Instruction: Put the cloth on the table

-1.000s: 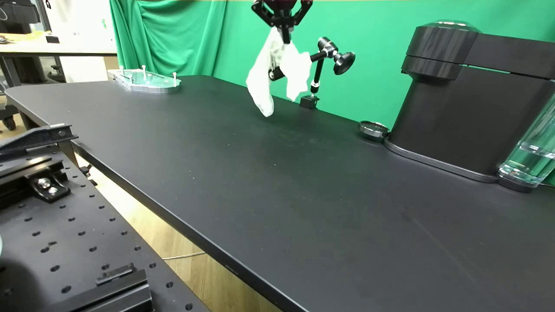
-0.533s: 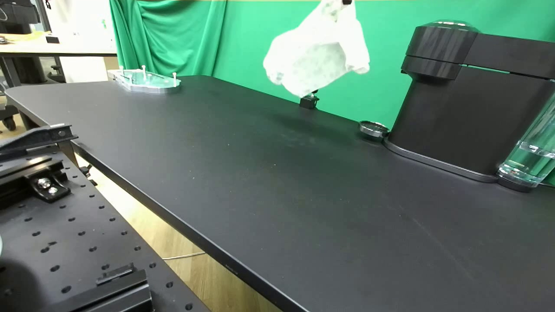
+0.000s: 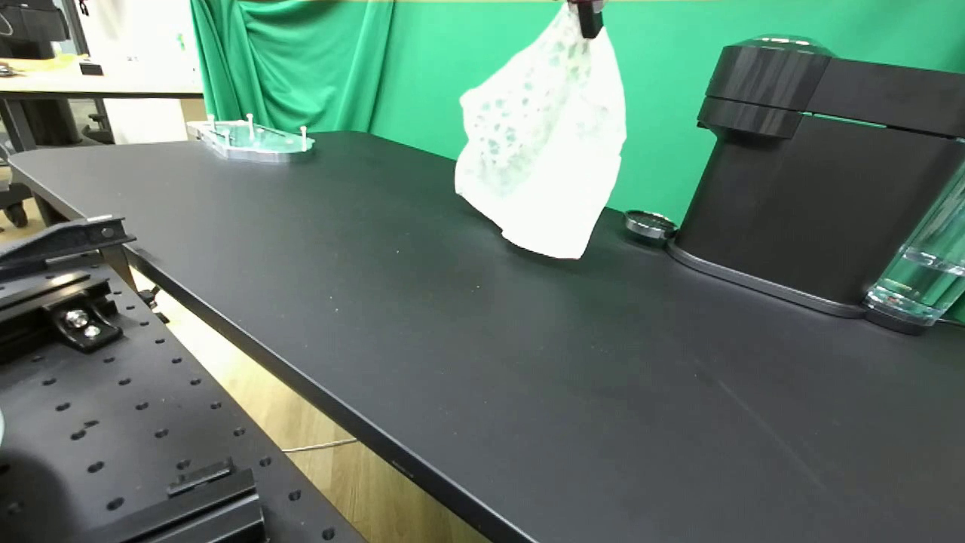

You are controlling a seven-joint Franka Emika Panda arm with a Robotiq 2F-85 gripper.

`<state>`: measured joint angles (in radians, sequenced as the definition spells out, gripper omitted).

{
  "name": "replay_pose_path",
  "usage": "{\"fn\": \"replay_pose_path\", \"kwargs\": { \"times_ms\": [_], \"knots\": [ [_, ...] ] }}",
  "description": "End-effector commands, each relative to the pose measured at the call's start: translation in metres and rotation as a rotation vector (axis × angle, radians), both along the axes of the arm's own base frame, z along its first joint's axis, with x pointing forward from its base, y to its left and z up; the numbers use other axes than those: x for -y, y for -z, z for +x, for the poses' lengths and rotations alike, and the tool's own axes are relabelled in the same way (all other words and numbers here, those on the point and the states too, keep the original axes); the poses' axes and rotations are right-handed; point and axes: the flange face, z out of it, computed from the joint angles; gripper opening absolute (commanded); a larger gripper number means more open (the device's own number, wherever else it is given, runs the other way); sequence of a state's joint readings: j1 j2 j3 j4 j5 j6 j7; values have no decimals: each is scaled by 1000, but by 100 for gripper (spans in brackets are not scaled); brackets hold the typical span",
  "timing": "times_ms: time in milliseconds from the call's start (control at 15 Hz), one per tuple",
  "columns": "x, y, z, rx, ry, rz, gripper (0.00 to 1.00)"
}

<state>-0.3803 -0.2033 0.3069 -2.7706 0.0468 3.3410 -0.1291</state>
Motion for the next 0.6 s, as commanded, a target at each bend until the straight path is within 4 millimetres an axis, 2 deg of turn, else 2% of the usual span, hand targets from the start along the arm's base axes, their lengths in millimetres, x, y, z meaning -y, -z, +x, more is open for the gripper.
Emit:
{"fn": "replay_pose_path", "kwargs": {
  "times_ms": [0,133,400,533],
  "knots": [
    [-16,10,-1,-35,5,14,0],
    [-32,20,-1,-71,-23,20,0],
    [-79,53,-5,-181,-144,30,0],
    [-93,68,-8,-230,-180,37,0]
  ]
}}
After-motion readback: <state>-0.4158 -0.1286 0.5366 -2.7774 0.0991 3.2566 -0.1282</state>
